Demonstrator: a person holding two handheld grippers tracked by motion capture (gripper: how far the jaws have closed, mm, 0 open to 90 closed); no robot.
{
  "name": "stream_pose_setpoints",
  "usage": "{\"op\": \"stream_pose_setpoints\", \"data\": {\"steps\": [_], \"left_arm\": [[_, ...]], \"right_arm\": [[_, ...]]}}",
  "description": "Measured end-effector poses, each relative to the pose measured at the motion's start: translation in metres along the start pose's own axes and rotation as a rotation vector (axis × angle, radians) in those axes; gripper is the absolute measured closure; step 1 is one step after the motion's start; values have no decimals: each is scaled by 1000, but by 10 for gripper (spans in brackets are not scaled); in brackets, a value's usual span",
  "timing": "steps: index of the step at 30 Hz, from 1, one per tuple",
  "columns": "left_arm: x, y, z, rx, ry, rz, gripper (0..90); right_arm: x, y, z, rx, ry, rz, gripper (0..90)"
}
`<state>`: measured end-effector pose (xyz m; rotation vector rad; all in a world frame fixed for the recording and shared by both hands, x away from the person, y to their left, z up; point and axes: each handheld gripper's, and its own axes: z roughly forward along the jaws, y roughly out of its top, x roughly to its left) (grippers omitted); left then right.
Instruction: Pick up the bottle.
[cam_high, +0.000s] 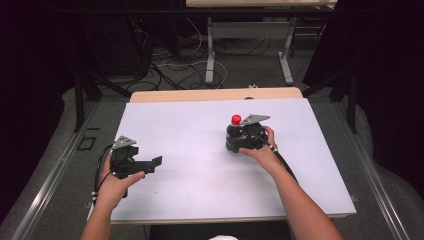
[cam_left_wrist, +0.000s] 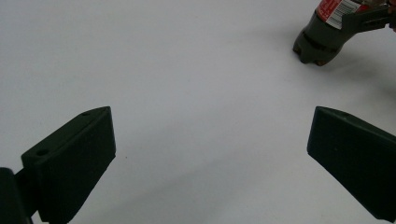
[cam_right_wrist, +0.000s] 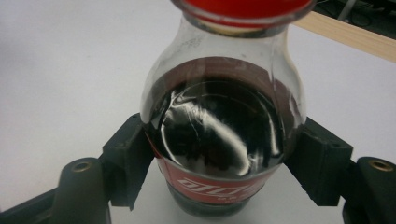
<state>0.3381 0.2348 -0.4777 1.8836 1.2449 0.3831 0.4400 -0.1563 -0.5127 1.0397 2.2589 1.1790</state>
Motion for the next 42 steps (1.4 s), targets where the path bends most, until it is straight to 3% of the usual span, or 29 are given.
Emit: {"op": "stream_pose_setpoints", "data": {"steps": [16, 17, 22, 26, 27, 31, 36, 38, 40, 41, 42], "left_arm": [[1, -1, 1, 19, 0, 16, 14], [1, -1, 1, 21, -1, 18, 14], [0, -2, 2, 19, -1, 9, 14], [-1, -1, 2, 15, 3, 7, 15], [-1, -1, 2, 12, 3, 3, 16], [-2, -1, 1, 7, 3, 2, 18], [-2, 0, -1, 16, 7, 32, 20], [-4, 1, 0, 2, 5, 15, 20], [-4, 2, -2, 21, -1, 30, 21], [-6, 1, -1, 7, 5, 18, 21], [-6, 2, -1, 6, 6, 31, 22]], "right_arm": [[2, 1, -1, 4, -2, -10, 299], [2, 2, -3, 25, 2, -13, 299], [6, 2, -5, 7, 12, -25, 299], [11, 3, -9, -14, 34, -31, 299], [12, 3, -12, 9, 36, -30, 299], [19, 3, -20, 0, 49, -44, 299], [30, 4, -33, -20, 87, -41, 299], [36, 5, -38, -23, 102, -48, 300], [42, 5, -44, -29, 108, -64, 299], [45, 6, -46, -32, 110, -66, 299], [47, 6, -49, -29, 118, -70, 300]]}}
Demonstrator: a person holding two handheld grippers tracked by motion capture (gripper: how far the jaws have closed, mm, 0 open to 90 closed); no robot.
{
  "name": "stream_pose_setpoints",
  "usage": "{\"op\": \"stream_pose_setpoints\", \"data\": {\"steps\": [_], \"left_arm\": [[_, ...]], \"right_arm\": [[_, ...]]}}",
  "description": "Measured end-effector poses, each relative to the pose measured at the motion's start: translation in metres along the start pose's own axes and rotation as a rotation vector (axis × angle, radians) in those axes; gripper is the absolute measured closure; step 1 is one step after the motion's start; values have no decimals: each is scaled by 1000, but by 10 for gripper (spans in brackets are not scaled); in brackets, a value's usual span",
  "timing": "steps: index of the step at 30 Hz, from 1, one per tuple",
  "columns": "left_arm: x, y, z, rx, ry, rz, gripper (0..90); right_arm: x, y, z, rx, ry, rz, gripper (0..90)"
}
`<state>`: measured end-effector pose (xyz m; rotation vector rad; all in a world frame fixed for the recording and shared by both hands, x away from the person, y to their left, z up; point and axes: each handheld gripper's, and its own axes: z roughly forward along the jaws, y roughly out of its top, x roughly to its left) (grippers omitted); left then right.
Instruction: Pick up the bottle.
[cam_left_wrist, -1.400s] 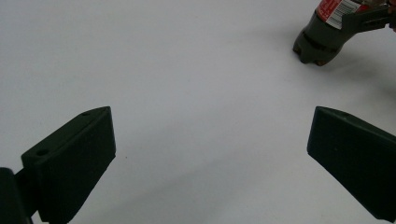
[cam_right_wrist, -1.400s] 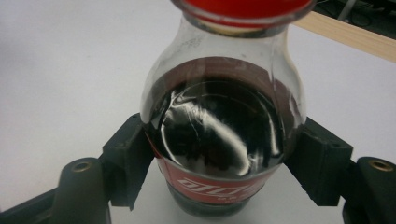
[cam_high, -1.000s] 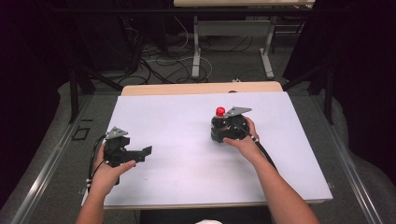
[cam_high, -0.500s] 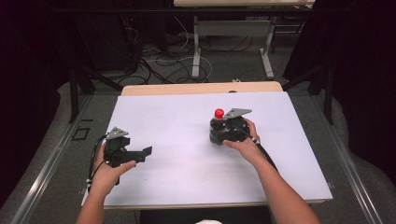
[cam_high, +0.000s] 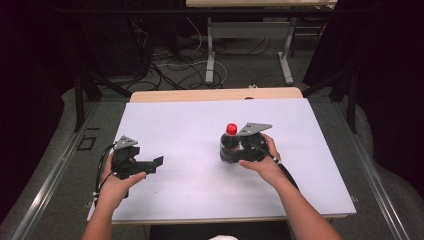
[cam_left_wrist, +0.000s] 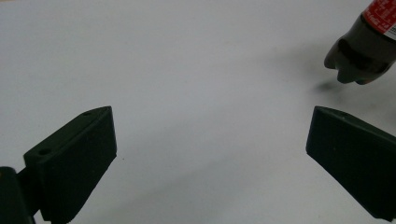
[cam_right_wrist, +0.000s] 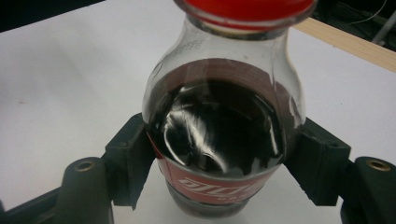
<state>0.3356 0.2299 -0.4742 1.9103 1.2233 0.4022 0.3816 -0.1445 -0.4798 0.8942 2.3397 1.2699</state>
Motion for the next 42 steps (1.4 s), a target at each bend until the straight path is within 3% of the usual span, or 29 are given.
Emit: {"op": "stream_pose_setpoints", "data": {"steps": [7, 9, 14, 22, 33, 42], "left_arm": [[-9, 5, -4, 2, -38, 26, 51], [-14, 6, -5, -20, -44, 38, 79], [-25, 12, -9, -33, -99, 63, 80], [-47, 26, -13, -63, -203, 112, 80], [-77, 44, -11, -72, -317, 199, 125], [-102, 58, -9, -95, -390, 260, 257]], "right_arm": [[20, 2, -14, 7, 34, -48, 300], [23, 1, -16, 9, 46, -59, 301], [36, -1, -21, 22, 56, -79, 300], [54, -1, -23, 38, 131, -123, 301], [62, -5, -21, 33, 149, -133, 302], [63, -9, -19, 36, 149, -143, 303]]}}
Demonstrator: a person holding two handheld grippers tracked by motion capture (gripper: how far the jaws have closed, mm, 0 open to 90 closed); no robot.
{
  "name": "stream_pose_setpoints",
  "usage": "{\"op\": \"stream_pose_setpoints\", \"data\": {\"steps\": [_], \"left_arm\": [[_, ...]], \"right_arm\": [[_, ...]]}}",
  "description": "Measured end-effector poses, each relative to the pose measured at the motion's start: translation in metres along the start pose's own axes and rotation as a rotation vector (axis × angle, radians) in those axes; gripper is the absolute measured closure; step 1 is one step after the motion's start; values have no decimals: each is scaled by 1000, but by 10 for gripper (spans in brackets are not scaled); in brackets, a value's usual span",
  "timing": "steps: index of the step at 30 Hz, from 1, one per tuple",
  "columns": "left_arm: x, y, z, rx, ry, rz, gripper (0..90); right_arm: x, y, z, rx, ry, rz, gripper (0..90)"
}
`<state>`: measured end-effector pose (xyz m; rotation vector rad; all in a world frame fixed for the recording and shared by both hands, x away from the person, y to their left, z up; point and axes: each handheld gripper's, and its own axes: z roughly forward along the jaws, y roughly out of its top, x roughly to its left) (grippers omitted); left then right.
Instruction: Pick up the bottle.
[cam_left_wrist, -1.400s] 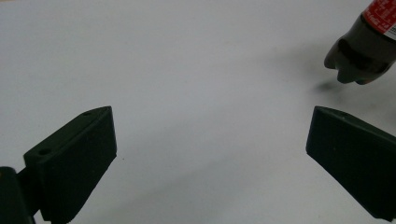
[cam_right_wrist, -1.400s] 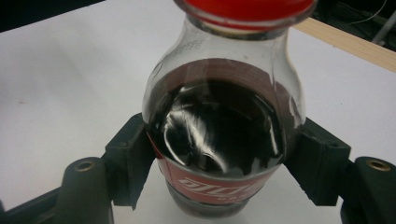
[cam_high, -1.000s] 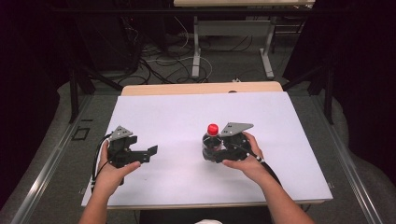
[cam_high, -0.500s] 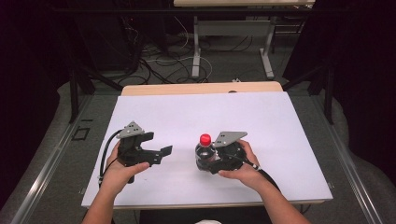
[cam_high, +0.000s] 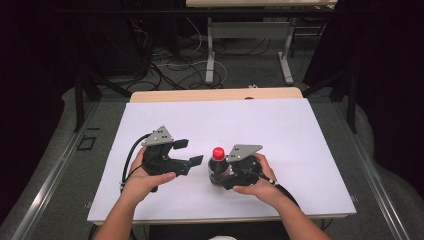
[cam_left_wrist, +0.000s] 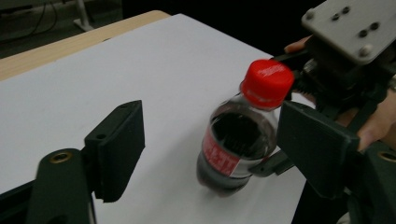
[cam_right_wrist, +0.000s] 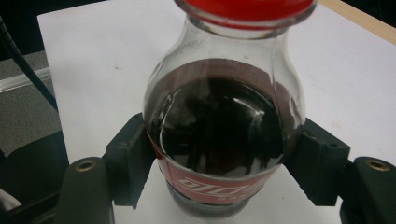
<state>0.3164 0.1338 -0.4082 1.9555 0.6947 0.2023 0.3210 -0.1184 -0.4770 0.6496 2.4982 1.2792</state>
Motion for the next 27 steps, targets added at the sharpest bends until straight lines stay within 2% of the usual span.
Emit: {"op": "stream_pose_setpoints", "data": {"steps": [3, 5, 6, 9, 11, 12, 14, 17, 21, 27], "left_arm": [[-4, 6, 5, 3, -3, 18, 287], [-7, 10, 8, 9, -26, 18, 305], [-9, 12, 9, 15, -27, 30, 311], [-13, 16, 14, 37, -40, 32, 329], [-15, 18, 17, 41, -49, 57, 333], [-16, 20, 18, 46, -54, 55, 334], [-16, 22, 21, 41, -60, 57, 334], [-16, 26, 24, 64, -94, 33, 343], [-17, 29, 29, 76, -123, 48, 376], [-16, 33, 41, 126, -172, 54, 432]], "right_arm": [[0, -1, 0, -4, 1, 1, 303], [0, -2, 0, -4, 3, 3, 304], [-1, -2, 0, 3, 9, -4, 303], [0, -3, 0, -4, 5, -4, 304], [0, -4, -1, 1, 13, 9, 304], [-2, -4, -1, 5, 23, -1, 304], [0, -4, -2, 15, 22, 11, 304], [-1, -5, -1, -1, 17, 7, 304], [-1, -5, 0, 5, 32, 5, 304], [0, -5, 0, -11, 44, 4, 304]]}}
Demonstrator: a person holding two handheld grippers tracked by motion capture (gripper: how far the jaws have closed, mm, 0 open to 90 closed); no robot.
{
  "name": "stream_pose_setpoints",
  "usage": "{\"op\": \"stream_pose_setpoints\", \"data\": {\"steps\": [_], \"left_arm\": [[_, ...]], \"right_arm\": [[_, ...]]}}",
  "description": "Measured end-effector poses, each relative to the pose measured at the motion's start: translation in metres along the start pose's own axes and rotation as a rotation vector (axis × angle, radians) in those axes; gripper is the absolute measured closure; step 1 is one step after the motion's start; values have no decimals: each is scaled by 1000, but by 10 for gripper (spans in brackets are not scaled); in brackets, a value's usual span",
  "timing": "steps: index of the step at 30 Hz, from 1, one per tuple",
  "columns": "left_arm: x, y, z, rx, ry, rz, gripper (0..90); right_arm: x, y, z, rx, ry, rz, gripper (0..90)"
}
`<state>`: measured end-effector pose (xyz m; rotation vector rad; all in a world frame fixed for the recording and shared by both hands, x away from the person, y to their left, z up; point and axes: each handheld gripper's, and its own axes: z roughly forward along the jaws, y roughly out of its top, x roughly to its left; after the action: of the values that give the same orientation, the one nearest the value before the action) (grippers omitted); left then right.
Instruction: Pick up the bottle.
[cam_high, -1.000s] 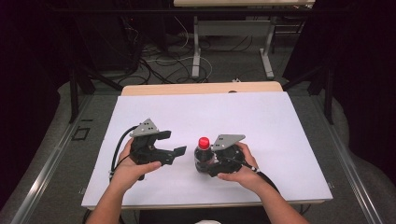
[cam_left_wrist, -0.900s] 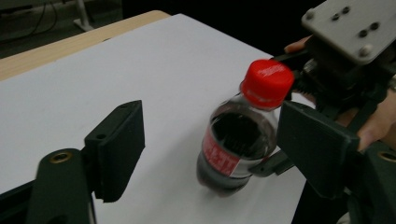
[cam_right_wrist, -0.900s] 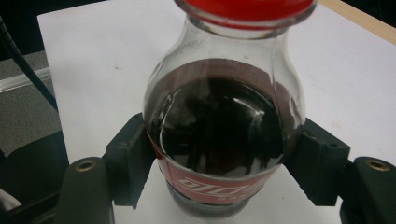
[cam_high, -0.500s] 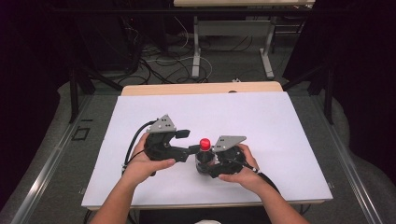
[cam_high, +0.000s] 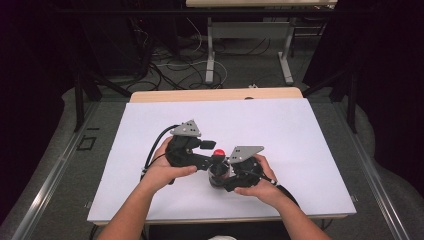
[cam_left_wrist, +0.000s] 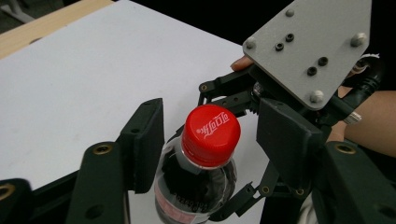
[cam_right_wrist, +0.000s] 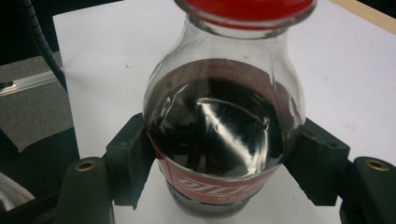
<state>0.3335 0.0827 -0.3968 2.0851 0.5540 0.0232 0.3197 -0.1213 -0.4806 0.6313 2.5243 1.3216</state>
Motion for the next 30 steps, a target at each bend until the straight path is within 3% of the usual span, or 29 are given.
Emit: {"op": "stream_pose_setpoints", "data": {"steps": [7, 14, 18, 22, 28, 30], "left_arm": [[3, 5, 6, 11, -60, -9, 483], [3, 4, 10, 41, -58, 7, 536], [4, 2, 9, 34, -45, 8, 593], [2, 1, 8, 38, -27, 8, 601], [-6, 1, 11, 21, 53, -24, 605], [-12, 2, 13, 3, 108, -32, 608]], "right_arm": [[2, 1, 0, -10, 27, -7, 304], [2, 2, 0, -11, 54, -13, 304], [3, 2, 0, -9, 54, -9, 304], [4, 1, 2, -10, 48, -7, 305], [3, 1, 1, 1, 32, 6, 306], [3, 1, 2, -17, 15, 12, 306]]}}
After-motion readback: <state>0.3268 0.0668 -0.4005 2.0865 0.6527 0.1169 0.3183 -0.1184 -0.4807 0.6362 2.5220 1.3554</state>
